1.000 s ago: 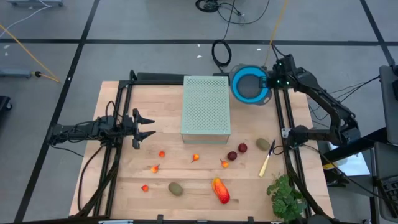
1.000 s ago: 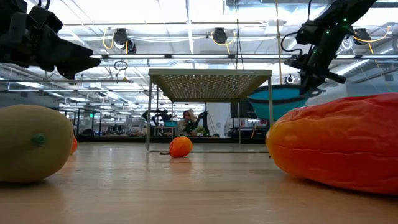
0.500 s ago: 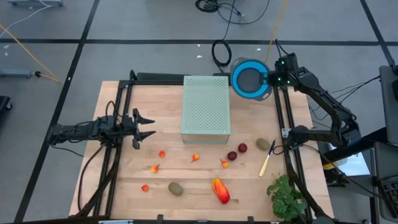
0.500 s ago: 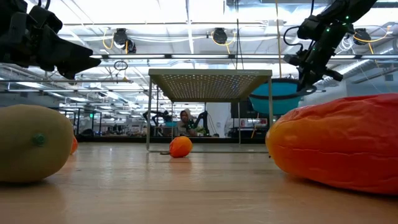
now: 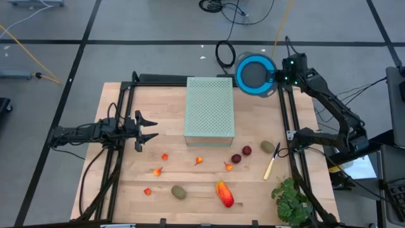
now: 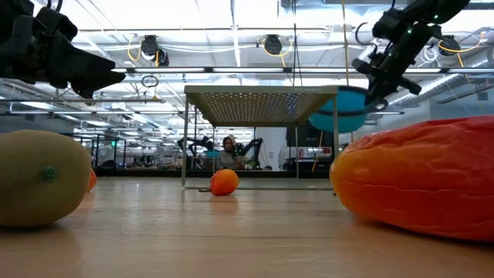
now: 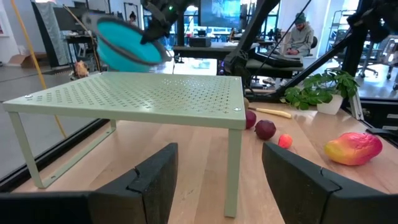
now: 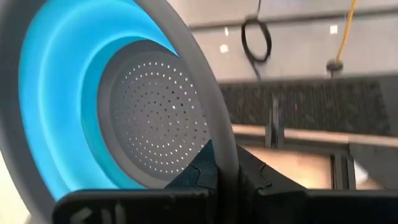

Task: Pick & Place Fruit
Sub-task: Put the blue strainer bowl on the shelf

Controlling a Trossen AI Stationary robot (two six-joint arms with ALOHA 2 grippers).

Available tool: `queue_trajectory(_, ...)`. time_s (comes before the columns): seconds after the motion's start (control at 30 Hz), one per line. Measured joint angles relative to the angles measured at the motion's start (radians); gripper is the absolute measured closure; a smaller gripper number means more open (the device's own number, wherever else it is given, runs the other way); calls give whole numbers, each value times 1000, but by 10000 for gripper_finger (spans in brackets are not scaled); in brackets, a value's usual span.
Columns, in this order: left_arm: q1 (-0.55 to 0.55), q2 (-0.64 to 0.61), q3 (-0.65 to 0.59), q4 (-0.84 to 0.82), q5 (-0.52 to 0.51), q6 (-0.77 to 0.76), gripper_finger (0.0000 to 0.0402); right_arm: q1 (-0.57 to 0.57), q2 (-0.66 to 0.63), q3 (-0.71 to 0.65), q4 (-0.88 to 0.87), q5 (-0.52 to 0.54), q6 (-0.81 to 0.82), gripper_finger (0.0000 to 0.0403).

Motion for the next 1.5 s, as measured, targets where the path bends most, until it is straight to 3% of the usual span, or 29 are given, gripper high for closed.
queue_trajectory(0.63,0,0,0,0,0,0,167,-12,-151,0,332,-17,-123,397)
queue_trajectory(0.9,0,0,0,0,-1,0,167,-12,-147,0,366,-57,-89,397)
queue_trajectory(1.1,0,0,0,0,-2,0,167,-12,-147,1,432,-146,1,397)
queue_trajectory(1.5,0,0,0,0,-2,1,167,18,-61,200,290,-250,100,397)
